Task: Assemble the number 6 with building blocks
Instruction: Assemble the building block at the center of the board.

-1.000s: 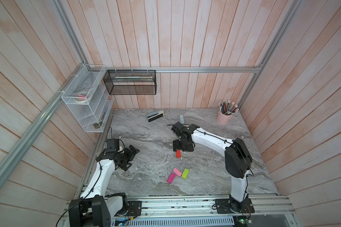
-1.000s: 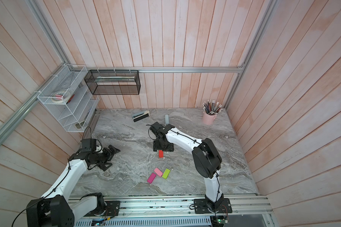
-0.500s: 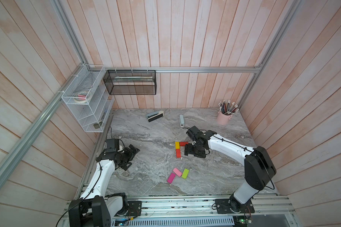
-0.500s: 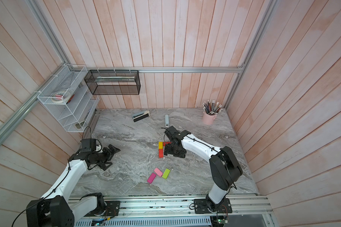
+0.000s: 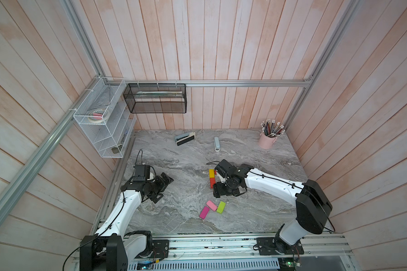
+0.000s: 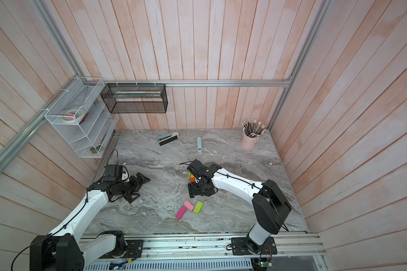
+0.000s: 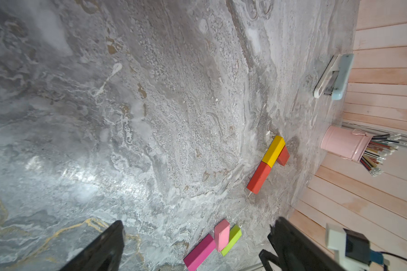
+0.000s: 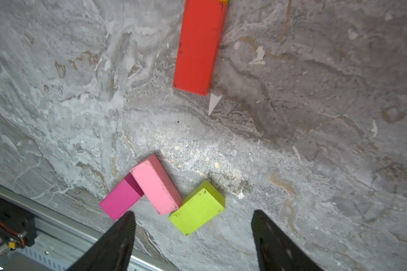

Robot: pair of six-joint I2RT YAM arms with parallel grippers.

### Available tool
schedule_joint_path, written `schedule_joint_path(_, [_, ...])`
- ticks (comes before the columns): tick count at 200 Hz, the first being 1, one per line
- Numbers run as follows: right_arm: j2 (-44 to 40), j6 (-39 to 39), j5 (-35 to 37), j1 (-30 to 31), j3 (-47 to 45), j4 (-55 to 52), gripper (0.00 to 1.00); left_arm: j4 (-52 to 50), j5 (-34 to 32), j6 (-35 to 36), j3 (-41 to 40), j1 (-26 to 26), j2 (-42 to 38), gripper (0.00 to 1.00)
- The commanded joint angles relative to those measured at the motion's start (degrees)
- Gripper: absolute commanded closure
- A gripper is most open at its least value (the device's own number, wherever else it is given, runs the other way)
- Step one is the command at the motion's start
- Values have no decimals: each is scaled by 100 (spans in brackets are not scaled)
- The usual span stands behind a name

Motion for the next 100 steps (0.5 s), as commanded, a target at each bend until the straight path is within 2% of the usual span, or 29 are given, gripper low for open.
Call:
schedule_joint_path(1, [-83, -375, 73, 89, -246, 44, 17, 150, -51, -80, -79, -52, 22, 0])
schedule_joint_path(64, [394, -903, 631, 906, -415, -56, 16, 230, -57, -141, -105, -94, 61, 0])
schedule_joint_path(100, [568, -1039, 738, 1011, -557, 94, 15, 230, -58, -135, -121, -94, 75, 0])
